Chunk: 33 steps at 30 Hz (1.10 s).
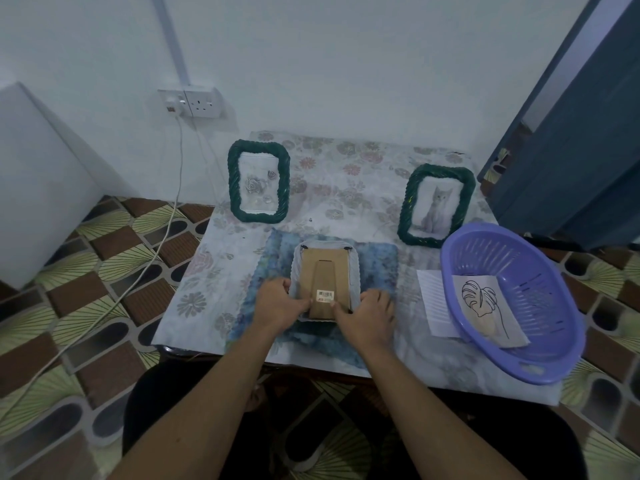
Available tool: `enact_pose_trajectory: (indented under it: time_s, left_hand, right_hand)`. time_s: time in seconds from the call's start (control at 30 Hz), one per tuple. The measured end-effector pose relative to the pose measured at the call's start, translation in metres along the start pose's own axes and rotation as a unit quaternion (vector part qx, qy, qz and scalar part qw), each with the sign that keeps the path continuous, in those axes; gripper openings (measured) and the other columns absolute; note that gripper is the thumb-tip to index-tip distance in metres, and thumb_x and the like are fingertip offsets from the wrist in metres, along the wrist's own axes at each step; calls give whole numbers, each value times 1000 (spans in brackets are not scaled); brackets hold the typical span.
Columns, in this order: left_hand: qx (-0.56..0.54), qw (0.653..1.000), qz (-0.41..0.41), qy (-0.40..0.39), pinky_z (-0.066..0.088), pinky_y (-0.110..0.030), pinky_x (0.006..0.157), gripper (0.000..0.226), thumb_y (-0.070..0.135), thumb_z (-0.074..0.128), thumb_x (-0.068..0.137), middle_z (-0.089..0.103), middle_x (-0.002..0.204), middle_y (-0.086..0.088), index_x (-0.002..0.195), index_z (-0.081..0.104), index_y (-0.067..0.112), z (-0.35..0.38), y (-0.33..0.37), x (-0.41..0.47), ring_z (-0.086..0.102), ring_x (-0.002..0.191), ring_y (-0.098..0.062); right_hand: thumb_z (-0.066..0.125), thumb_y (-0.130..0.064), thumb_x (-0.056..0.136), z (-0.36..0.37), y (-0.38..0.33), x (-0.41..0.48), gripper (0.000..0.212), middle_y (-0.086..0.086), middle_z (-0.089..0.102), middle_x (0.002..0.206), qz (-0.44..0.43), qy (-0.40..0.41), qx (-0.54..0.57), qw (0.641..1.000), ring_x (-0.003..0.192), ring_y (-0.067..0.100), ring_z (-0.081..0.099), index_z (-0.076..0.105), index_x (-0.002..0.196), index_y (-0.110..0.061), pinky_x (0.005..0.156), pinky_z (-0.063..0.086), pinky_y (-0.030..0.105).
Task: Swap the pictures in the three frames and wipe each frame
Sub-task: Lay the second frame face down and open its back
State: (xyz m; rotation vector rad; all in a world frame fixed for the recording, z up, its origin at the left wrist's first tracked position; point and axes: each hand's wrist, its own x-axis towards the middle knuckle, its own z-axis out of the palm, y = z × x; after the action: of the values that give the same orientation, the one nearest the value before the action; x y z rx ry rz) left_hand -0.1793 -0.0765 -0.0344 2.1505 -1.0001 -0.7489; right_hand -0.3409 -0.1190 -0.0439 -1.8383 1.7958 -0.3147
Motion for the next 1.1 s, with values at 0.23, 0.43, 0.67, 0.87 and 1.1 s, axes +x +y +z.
enact_pose_trajectory:
  time_s: [0.23, 0.43, 0.67, 0.87, 1.1]
  left_hand:
    - [67, 997, 36, -17, 39, -32, 75, 34, 32, 80, 73, 64, 94, -5, 94, 67, 8, 2, -8, 2, 50, 102, -23]
    - [87, 995, 48, -16, 39, -30, 81, 43, 36, 76, 80, 55, 102, -4, 110, 65, 8, 3, -13, 1, 48, 110, -23]
    - [129, 989, 56, -35, 41, -32, 86, 51, 41, 71, 84, 52, 120, -11, 120, 58, 7, 1, -13, 3, 49, 111, -25]
    - [251, 962, 102, -21, 32, -36, 104, 56, 53, 60, 89, 55, 127, -9, 126, 57, 12, -5, -12, 3, 43, 121, -27]
    - [251, 961, 105, -41, 42, -36, 97, 59, 60, 63, 81, 54, 120, -5, 119, 60, 14, -6, -19, 15, 45, 118, -26]
  right_hand:
    - [57, -70, 81, 8, 11, 1, 73, 6, 37, 137, -34, -4, -72, 997, 127, 27, 34, 49, 124, -12, 104, 32, 42]
    - [64, -69, 75, 5, 11, 5, 74, 4, 41, 132, -33, 4, -61, 998, 126, 25, 36, 43, 125, -19, 101, 32, 41]
    - [51, -63, 83, 7, 14, 21, 82, 6, 2, 164, -163, -26, -119, 979, 151, 27, 0, 23, 150, -26, 117, 12, 52]
    - [37, -65, 93, 12, 23, 36, 70, 0, -12, 166, -232, -59, -168, 956, 151, 26, -13, 6, 153, -47, 119, 3, 54]
    - [27, -71, 86, 17, 26, 41, 72, -3, -8, 166, -223, -54, -176, 957, 152, 24, -6, 4, 151, -53, 120, 2, 53]
